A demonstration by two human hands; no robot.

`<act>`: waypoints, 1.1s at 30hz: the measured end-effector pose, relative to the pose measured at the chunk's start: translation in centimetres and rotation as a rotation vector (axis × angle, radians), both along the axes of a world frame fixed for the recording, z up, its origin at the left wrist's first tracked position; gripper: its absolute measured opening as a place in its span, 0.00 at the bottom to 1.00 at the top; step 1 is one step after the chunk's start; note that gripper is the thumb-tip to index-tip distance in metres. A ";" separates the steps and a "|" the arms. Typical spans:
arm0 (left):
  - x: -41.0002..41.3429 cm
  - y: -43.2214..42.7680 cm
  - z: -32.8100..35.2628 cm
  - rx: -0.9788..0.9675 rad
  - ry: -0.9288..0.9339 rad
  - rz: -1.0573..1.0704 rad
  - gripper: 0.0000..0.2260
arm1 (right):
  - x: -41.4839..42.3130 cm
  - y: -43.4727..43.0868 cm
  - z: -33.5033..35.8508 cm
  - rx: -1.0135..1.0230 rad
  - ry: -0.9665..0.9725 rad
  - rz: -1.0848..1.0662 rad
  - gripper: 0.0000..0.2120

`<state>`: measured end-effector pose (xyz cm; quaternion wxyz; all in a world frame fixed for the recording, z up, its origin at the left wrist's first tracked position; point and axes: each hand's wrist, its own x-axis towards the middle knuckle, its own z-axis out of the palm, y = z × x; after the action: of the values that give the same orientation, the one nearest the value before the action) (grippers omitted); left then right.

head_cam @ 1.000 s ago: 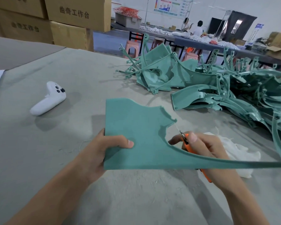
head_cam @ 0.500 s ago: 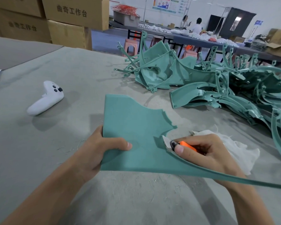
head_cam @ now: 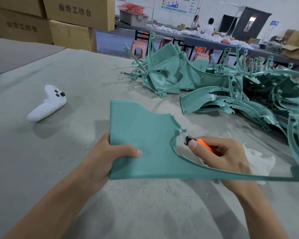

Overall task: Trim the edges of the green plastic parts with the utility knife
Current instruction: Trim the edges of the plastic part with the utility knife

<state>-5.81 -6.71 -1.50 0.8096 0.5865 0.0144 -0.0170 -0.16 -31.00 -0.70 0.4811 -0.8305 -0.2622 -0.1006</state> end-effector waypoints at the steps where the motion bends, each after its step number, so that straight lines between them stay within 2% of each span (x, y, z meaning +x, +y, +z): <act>1: 0.0 0.0 0.0 -0.007 0.002 -0.003 0.19 | 0.0 0.0 0.0 0.028 0.013 0.007 0.33; 5: 0.1 0.4 -0.2 -0.048 -0.003 0.008 0.19 | 0.0 -0.2 0.5 0.272 0.142 0.067 0.22; 7: 0.2 0.6 -0.4 -0.064 -0.024 0.021 0.20 | 0.1 -0.4 0.7 0.339 0.176 -0.019 0.20; 10: 0.6 0.4 -0.8 -0.055 -0.048 0.064 0.18 | 0.5 -0.4 1.0 0.503 0.326 -0.163 0.30; 13: 0.9 0.1 -1.3 -0.039 -0.022 0.124 0.15 | 0.9 -0.5 0.8 0.752 0.618 -0.103 0.40; 15: 1.1 0.0 -1.5 -0.033 0.006 0.160 0.14 | 1.5 -0.9 0.5 0.886 0.726 -0.124 0.37; 16: 1.2 0.0 -1.6 -0.039 0.012 0.180 0.13 | 1.8 -1.2 0.2 0.885 0.740 -0.184 0.33; 18: 1.3 0.0 -1.6 -0.056 0.006 0.222 0.13 | 2.2 -1.8 0.0 0.729 0.733 -0.294 0.20; 20: 1.4 0.0 -1.6 -0.070 -0.010 0.262 0.14 | 2.2 -1.9 0.0 0.473 0.670 -0.334 0.08; 24: 1.5 0.2 -1.8 -0.127 -0.006 0.315 0.13 | 2.0 -1.1 -1.1 -0.188 0.347 -0.354 0.08; 26: 1.4 0.2 -1.8 -0.147 -0.018 0.321 0.13 | 2.0 -0.6 -1.8 -0.398 0.218 -0.388 0.13; 28: 1.3 0.1 -1.8 -0.145 -0.041 0.313 0.12 | 2.1 -0.7 -2.2 -0.432 0.190 -0.412 0.18; 31: 1.3 -0.2 -1.7 -0.130 -0.066 0.299 0.12 | 2.4 -1.2 -2.3 -0.420 0.131 -0.457 0.12; 33: 1.3 -0.4 -1.6 -0.115 -0.074 0.301 0.12 | 2.7 -1.8 -2.3 -0.470 0.064 -0.549 0.12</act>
<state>-4.55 -7.10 -3.14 0.8353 0.5306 0.0712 0.1253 2.55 -32.79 -3.00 0.2400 -0.9606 -0.0302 -0.1372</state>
